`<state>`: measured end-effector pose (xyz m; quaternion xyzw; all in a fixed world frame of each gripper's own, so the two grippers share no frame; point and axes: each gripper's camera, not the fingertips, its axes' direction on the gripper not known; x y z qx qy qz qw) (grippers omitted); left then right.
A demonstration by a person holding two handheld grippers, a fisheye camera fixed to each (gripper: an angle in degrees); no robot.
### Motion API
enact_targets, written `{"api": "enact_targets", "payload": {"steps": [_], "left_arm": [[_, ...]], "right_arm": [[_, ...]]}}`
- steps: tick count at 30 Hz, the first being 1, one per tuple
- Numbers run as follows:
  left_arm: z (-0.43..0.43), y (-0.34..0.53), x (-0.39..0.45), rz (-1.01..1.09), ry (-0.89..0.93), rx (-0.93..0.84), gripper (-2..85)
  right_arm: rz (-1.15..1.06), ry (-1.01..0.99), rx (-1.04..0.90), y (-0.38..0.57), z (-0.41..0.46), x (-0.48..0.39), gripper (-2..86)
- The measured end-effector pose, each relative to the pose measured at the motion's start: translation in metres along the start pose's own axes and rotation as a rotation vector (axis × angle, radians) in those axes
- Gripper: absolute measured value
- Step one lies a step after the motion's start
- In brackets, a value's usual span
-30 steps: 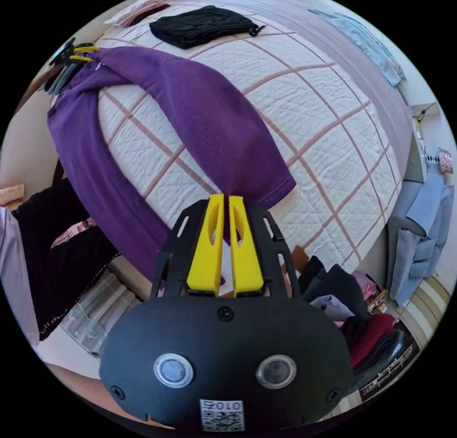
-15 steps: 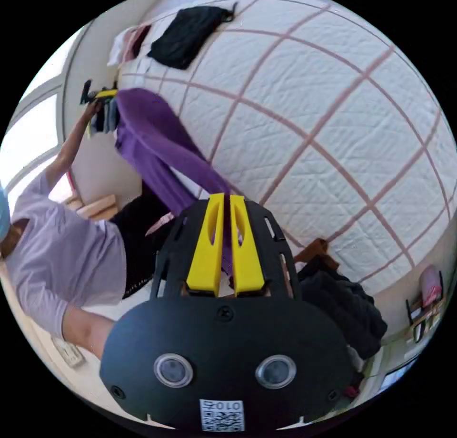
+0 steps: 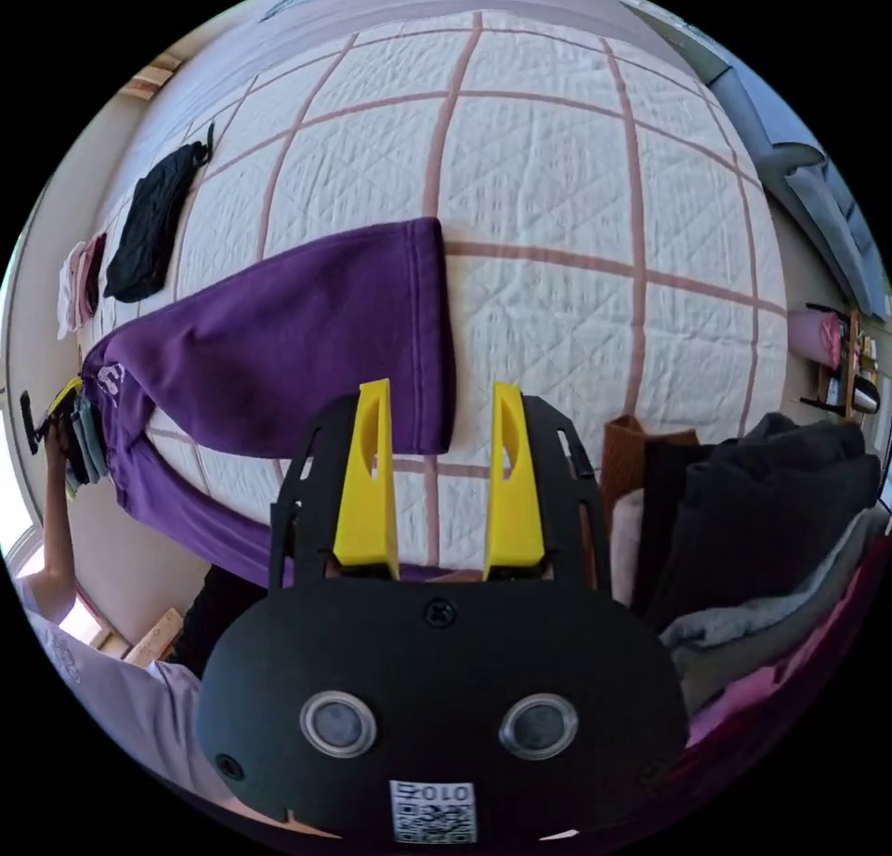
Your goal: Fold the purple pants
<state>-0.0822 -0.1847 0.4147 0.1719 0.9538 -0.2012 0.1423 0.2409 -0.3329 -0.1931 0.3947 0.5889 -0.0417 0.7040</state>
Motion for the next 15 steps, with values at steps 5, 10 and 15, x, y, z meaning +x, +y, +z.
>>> {"api": "enact_targets", "payload": {"steps": [5,10,15], "left_arm": [[-0.006,0.052,0.096,0.068,-0.116,-0.012,7.6],[0.024,0.054,0.146,0.189,0.022,-0.096,8.5],[0.062,0.025,0.184,0.390,0.001,-0.119,9.4]], "right_arm": [[0.057,0.068,0.014,0.009,0.020,-0.029,9.5],[-0.050,0.273,-0.033,0.004,-0.033,-0.037,5.6],[-0.098,0.251,-0.183,-0.023,-0.019,-0.009,9.8]]}}
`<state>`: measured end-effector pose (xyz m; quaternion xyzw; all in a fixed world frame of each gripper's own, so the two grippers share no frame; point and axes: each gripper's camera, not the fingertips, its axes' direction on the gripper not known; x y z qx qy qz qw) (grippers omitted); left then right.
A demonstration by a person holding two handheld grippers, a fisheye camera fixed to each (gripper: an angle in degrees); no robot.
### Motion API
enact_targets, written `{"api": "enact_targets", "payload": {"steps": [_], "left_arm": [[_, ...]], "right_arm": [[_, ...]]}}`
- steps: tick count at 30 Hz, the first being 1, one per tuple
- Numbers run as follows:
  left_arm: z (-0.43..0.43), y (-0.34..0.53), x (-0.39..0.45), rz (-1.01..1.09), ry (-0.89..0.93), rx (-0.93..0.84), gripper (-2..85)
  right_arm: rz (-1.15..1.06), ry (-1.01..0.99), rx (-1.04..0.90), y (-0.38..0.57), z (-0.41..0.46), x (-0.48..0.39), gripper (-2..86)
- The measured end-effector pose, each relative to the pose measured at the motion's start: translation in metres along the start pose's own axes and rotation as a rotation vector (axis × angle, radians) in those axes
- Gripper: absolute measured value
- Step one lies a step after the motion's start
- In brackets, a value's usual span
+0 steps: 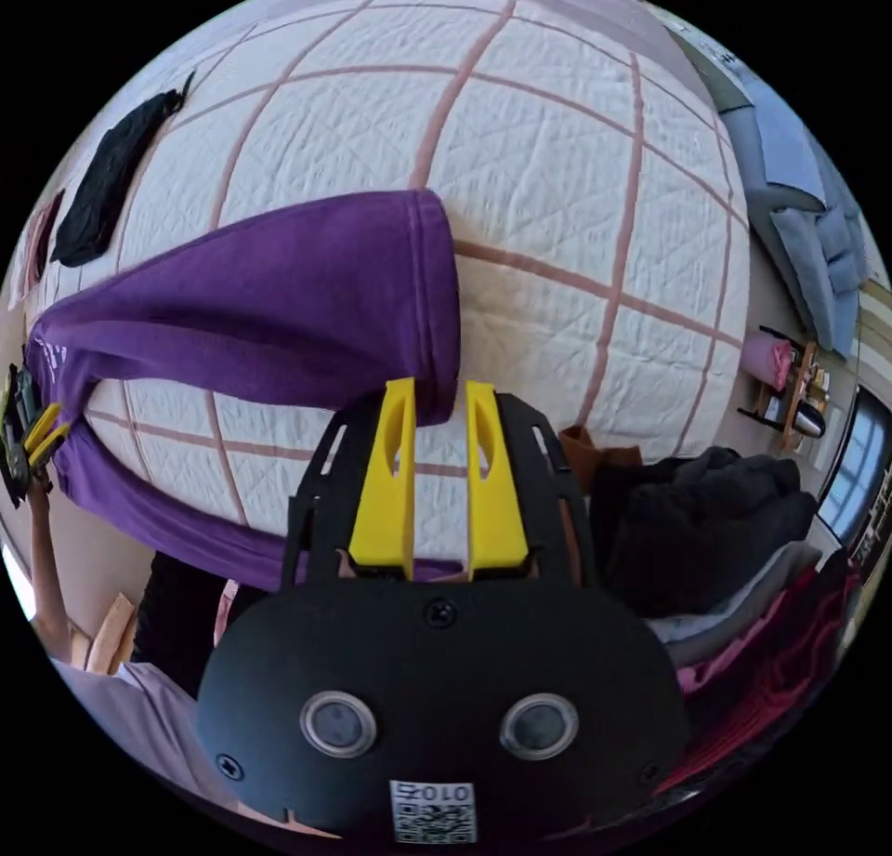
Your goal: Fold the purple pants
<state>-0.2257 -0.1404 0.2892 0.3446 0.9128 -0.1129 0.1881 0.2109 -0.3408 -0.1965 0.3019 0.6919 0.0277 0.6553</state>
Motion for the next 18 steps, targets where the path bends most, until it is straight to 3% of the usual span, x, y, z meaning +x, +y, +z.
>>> {"api": "enact_targets", "payload": {"steps": [1,3,5,8,11,13,16,18], "left_arm": [[0.009,-0.008,0.004,0.043,-0.012,-0.030,9.5],[0.018,-0.014,0.006,0.083,-0.019,-0.058,9.3],[0.028,-0.017,0.007,0.129,-0.013,-0.095,8.8],[0.031,-0.019,0.006,0.175,-0.057,-0.101,6.8],[0.029,-0.020,0.002,0.192,-0.063,-0.089,4.4],[0.025,-0.017,0.002,0.233,-0.063,-0.078,2.7],[0.010,-0.007,0.004,0.312,-0.033,-0.044,1.5],[-0.005,0.001,0.004,0.380,-0.020,-0.017,1.1]], "right_arm": [[-0.018,0.012,-0.056,-0.003,0.006,0.002,11.8],[0.025,-0.028,0.006,0.003,-0.007,0.013,13.4],[0.064,-0.076,0.229,0.015,-0.039,0.024,14.0],[-0.007,-0.103,0.376,0.003,-0.056,0.023,14.8],[-0.065,-0.107,0.300,-0.031,-0.043,0.022,14.2],[-0.139,-0.238,0.215,-0.045,-0.031,0.015,10.0],[-0.227,-0.101,0.105,-0.044,-0.035,-0.010,5.8],[-0.233,-0.050,0.185,-0.034,-0.060,-0.012,5.0]]}}
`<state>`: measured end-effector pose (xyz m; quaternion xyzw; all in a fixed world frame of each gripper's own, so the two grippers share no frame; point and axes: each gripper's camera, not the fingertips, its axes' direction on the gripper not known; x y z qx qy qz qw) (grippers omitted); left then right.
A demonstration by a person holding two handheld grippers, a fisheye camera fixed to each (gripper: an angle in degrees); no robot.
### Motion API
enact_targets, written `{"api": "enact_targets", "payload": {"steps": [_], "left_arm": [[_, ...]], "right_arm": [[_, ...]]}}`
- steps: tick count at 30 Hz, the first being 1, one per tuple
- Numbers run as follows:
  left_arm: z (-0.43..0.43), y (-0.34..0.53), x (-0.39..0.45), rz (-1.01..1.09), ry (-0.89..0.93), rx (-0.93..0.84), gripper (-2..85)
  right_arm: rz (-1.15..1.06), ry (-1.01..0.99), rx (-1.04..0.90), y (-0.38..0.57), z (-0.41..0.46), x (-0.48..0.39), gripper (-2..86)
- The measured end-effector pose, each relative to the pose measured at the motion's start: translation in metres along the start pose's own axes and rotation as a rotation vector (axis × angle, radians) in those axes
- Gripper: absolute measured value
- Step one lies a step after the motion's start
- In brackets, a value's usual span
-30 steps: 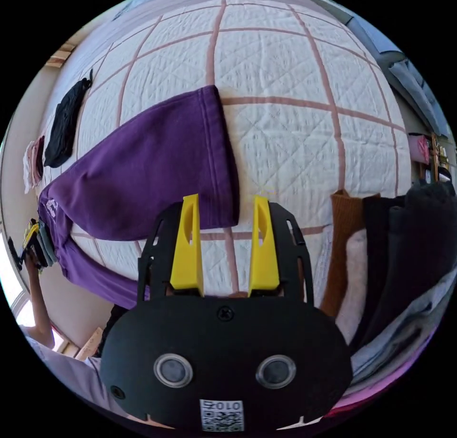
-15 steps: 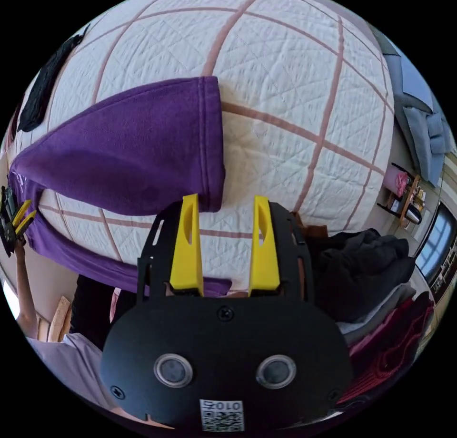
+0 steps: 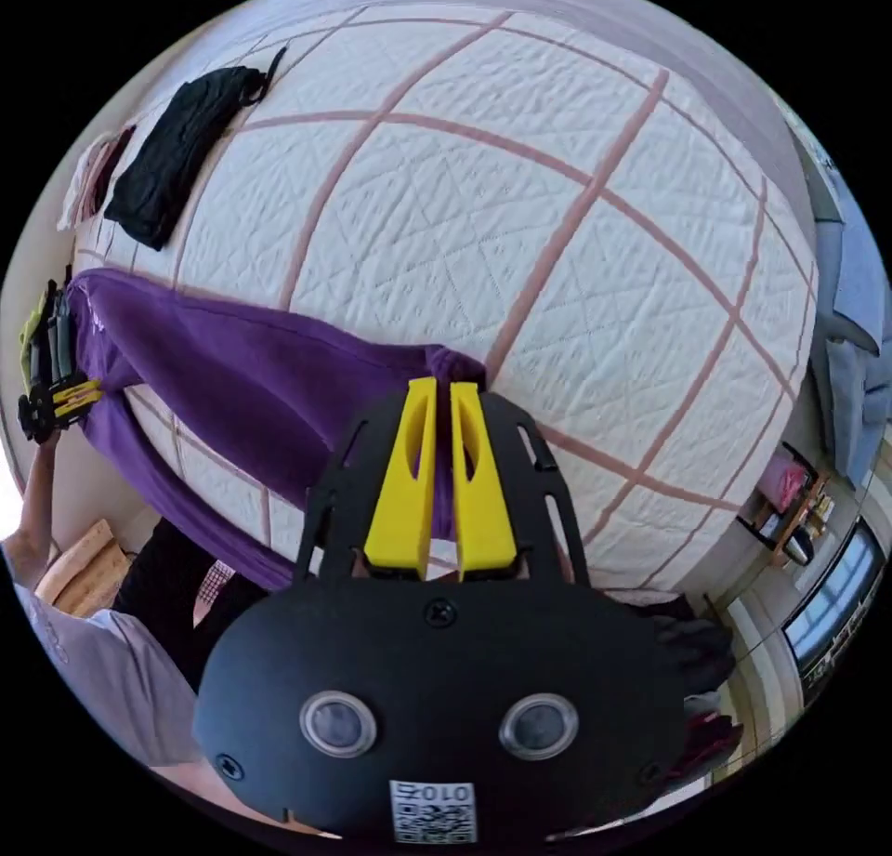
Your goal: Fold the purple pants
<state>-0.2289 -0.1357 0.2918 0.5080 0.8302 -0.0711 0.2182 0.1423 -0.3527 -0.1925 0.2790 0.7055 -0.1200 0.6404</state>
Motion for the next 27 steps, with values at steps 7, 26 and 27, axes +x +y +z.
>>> {"api": "enact_targets", "payload": {"steps": [7,26,27], "left_arm": [[0.028,0.002,-0.006,0.028,0.071,-0.067,2.4],[-0.004,0.157,-0.180,-0.662,-0.097,0.083,3.5],[0.011,0.148,-0.191,-0.655,-0.132,-0.013,2.6]], "right_arm": [[0.229,0.037,0.141,-0.015,0.008,0.035,5.2],[0.355,-0.149,0.200,0.096,0.042,0.014,5.7],[0.367,-0.132,0.197,0.094,0.041,0.013,5.6]]}}
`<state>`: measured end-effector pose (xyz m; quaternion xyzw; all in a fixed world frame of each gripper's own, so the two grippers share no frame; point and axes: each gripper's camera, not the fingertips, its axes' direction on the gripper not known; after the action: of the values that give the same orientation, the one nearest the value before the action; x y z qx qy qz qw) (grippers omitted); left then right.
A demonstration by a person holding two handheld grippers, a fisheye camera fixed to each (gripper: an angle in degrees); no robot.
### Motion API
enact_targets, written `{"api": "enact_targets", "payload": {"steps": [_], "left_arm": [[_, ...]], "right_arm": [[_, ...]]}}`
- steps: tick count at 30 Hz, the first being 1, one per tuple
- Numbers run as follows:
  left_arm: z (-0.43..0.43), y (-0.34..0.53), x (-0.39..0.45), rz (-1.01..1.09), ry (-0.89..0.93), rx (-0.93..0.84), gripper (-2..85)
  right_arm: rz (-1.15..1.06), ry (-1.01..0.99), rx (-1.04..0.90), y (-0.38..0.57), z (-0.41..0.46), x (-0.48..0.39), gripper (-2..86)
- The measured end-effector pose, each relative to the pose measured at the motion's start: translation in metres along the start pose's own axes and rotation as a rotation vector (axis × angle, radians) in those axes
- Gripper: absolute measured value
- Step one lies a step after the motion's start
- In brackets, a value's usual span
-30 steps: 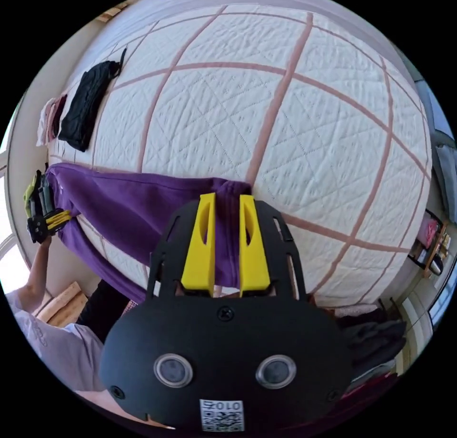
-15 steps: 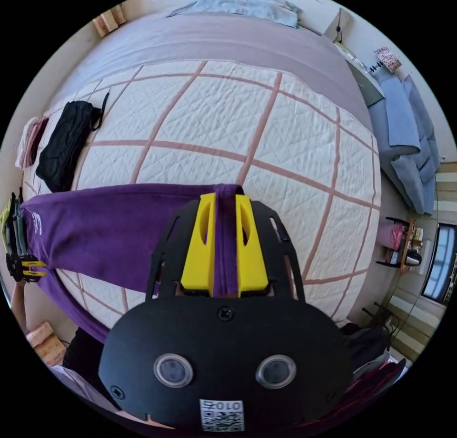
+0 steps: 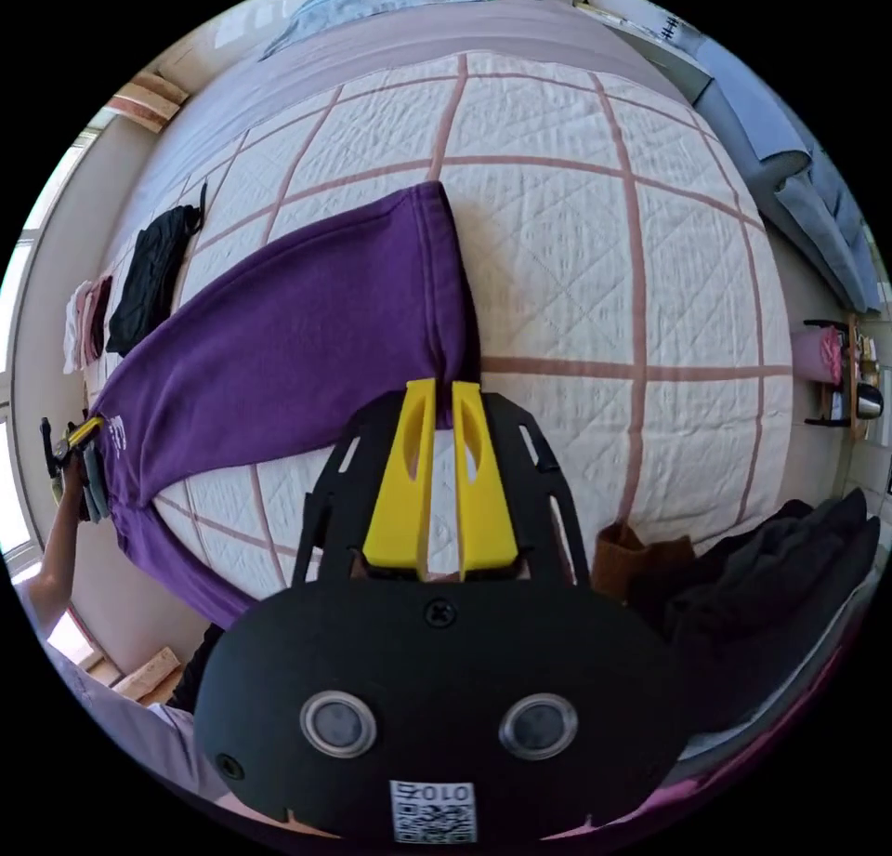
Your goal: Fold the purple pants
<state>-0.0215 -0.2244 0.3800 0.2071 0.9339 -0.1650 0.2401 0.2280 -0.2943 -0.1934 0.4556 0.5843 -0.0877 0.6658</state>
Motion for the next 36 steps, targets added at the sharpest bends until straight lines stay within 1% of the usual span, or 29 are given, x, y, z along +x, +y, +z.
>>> {"api": "enact_targets", "payload": {"steps": [1,2,3,4,5,6,7,8,9,10,11,12,14,16,20,22,25,26,28,30,31,33,36], "left_arm": [[0.015,-0.010,0.000,0.037,-0.027,-0.051,1.7],[0.021,-0.014,0.000,0.057,-0.021,-0.065,1.5],[0.028,-0.018,0.001,0.093,-0.013,-0.080,1.2],[0.026,-0.019,0.001,0.114,-0.010,-0.082,1.2],[0.023,-0.018,0.001,0.123,-0.002,-0.077,1.3],[0.013,-0.013,0.001,0.147,0.030,-0.047,1.8],[-0.003,-0.003,0.001,0.166,0.062,0.007,2.4],[-0.012,0.003,0.001,0.175,0.069,0.038,2.8],[-0.031,0.016,0.001,0.183,0.053,0.107,3.9],[-0.048,0.029,-0.002,0.177,0.025,0.176,5.3],[-0.053,0.034,-0.005,0.174,0.019,0.206,6.0],[-0.059,0.040,-0.010,0.175,0.023,0.245,7.4],[-0.052,0.035,-0.015,0.211,0.017,0.219,9.2],[-0.031,0.011,-0.015,0.300,-0.024,0.104,11.2],[-0.006,-0.027,-0.017,0.431,-0.027,-0.012,12.6],[0.006,-0.051,-0.016,0.511,0.080,-0.080,12.7],[0.027,-0.071,-0.003,0.602,0.119,-0.218,11.7],[0.030,-0.072,-0.002,0.610,0.112,-0.231,11.4],[0.036,-0.075,-0.002,0.595,0.118,-0.252,10.1],[0.035,-0.074,-0.005,0.569,0.135,-0.248,9.3],[0.034,-0.073,-0.006,0.556,0.138,-0.249,8.9],[0.030,-0.069,-0.004,0.541,0.143,-0.252,8.3],[0.018,-0.061,0.001,0.525,0.104,-0.244,7.7]], "right_arm": [[-0.003,0.025,-0.039,-0.005,0.004,-0.005,5.7],[-0.040,0.080,-0.097,-0.011,0.009,-0.013,5.9],[-0.060,0.114,-0.110,-0.014,0.008,-0.017,6.3],[-0.095,0.176,-0.082,-0.017,-0.002,-0.025,6.9],[-0.115,0.240,-0.002,-0.018,-0.021,-0.035,7.3],[-0.135,0.261,0.048,-0.018,-0.031,-0.040,7.5],[-0.215,0.277,0.154,-0.017,-0.050,-0.055,8.5],[-0.364,0.267,0.257,-0.015,-0.064,-0.075,9.8],[-0.452,0.257,0.301,-0.015,-0.068,-0.086,10.5],[-0.619,0.239,0.349,-0.016,-0.070,-0.109,11.8],[-0.754,0.220,0.311,-0.024,-0.063,-0.131,13.0],[-0.812,0.214,0.271,-0.030,-0.058,-0.142,13.3],[-0.960,0.247,0.131,-0.055,-0.032,-0.182,14.2],[-1.017,0.261,0.086,-0.073,-0.015,-0.205,15.0],[-1.142,0.268,-0.099,-0.102,0.015,-0.244,15.3],[-1.178,0.288,-0.170,-0.109,0.027,-0.256,15.1],[-1.214,0.300,-0.273,-0.110,0.048,-0.271,14.2],[-1.228,0.329,-0.307,-0.108,0.057,-0.277,13.7],[-1.244,0.377,-0.294,-0.103,0.065,-0.285,12.5],[-1.240,0.389,-0.305,-0.100,0.068,-0.292,9.9],[-1.228,0.405,-0.326,-0.099,0.069,-0.295,7.1],[-1.209,0.402,-0.337,-0.096,0.066,-0.299,4.6],[-1.208,0.387,-0.307,-0.085,0.049,-0.301,3.8]]}}
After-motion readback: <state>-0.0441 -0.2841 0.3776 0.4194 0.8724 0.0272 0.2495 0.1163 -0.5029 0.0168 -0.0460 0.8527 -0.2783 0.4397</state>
